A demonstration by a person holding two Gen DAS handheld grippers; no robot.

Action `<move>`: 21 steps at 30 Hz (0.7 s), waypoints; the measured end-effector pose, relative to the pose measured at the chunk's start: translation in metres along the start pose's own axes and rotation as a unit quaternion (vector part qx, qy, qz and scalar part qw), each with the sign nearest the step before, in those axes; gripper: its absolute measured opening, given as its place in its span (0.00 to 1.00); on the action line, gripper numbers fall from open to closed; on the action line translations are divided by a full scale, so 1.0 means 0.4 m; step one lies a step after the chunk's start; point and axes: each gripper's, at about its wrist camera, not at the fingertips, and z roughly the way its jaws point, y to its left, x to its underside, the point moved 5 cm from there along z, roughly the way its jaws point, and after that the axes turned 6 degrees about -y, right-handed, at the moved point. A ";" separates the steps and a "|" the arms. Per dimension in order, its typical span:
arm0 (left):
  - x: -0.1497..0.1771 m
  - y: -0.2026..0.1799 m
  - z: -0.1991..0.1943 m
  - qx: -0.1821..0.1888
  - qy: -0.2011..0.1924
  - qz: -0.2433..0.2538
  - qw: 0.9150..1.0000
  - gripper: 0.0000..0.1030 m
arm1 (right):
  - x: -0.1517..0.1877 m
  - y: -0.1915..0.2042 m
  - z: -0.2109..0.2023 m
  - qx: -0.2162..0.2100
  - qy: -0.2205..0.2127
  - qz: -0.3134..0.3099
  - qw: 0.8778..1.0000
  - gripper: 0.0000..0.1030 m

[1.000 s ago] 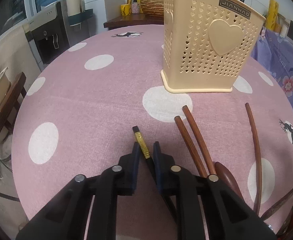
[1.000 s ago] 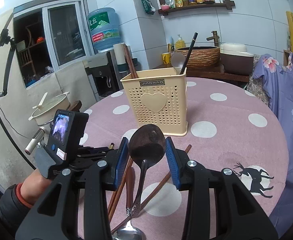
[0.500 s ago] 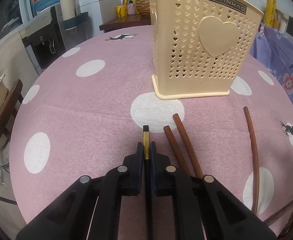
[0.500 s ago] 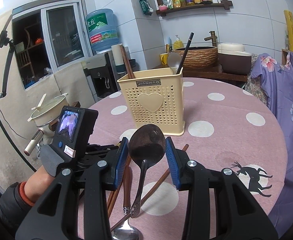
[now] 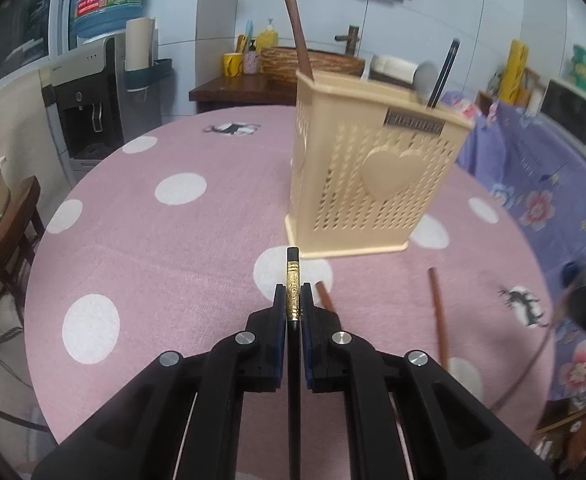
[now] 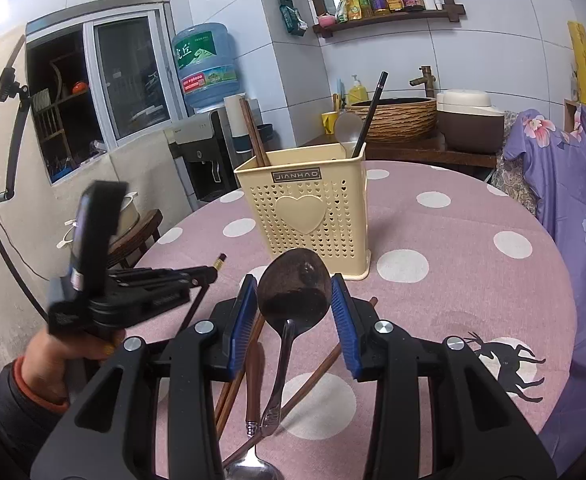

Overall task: Organize utensils
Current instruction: 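Carry the black chopstick and spoon to the cream holder and drop them in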

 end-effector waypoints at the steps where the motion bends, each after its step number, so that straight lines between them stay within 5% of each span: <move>1: -0.011 0.004 -0.015 0.004 -0.008 -0.003 1.000 0.08 | -0.002 0.000 0.000 0.001 -0.001 -0.001 1.000 0.37; 10: -0.095 0.043 -0.136 0.035 -0.075 -0.030 0.996 0.08 | -0.008 0.005 -0.001 0.004 -0.003 -0.003 1.000 0.37; 21: -0.131 0.056 -0.179 0.059 -0.104 -0.041 0.992 0.08 | -0.027 0.017 0.007 0.005 -0.005 -0.012 1.000 0.37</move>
